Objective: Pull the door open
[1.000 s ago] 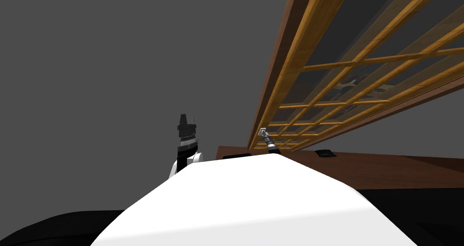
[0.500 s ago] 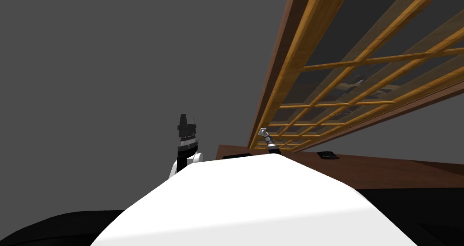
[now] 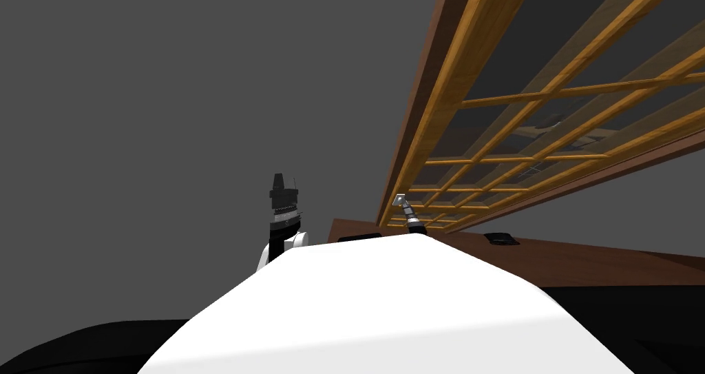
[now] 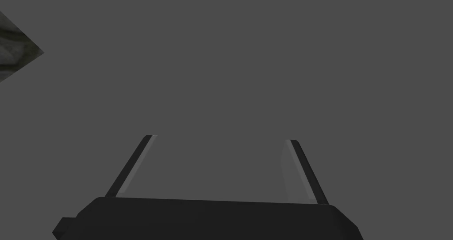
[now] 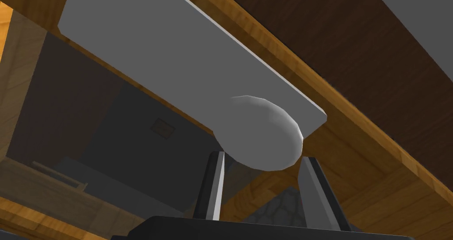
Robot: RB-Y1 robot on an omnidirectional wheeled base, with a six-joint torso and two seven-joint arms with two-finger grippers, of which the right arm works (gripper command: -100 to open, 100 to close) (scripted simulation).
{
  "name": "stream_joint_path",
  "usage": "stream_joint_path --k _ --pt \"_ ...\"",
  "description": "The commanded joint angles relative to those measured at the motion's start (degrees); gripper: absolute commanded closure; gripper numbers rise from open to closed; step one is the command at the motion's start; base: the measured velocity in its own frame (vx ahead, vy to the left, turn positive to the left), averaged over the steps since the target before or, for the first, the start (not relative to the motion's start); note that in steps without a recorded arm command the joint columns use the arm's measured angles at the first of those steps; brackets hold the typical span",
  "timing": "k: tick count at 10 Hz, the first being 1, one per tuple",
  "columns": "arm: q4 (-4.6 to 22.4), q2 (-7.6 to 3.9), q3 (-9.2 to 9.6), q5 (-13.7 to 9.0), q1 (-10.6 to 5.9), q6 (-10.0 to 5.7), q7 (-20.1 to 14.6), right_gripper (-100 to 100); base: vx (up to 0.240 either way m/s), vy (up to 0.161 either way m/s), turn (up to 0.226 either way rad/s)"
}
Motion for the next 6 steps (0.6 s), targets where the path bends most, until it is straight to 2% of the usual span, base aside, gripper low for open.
stream_joint_path --k 1,2,3,5,6 --pt "0.4 0.39 0.58 -0.3 -0.18 -0.07 -2.0 100 -0.034 -0.016 0.038" --pt "0.6 0.28 0.77 -1.0 -0.34 -0.06 -4.1 100 -0.032 -0.017 0.046" --pt "0.6 0.28 0.77 -1.0 -0.34 -0.06 -4.3 100 -0.029 -0.010 0.035" --pt "1.0 0.06 1.15 -2.6 -0.66 -0.02 -8.0 100 -0.039 -0.010 0.075" --pt "1.0 0.06 1.15 -2.6 -0.66 -0.02 -8.9 100 -0.031 -0.017 0.047"
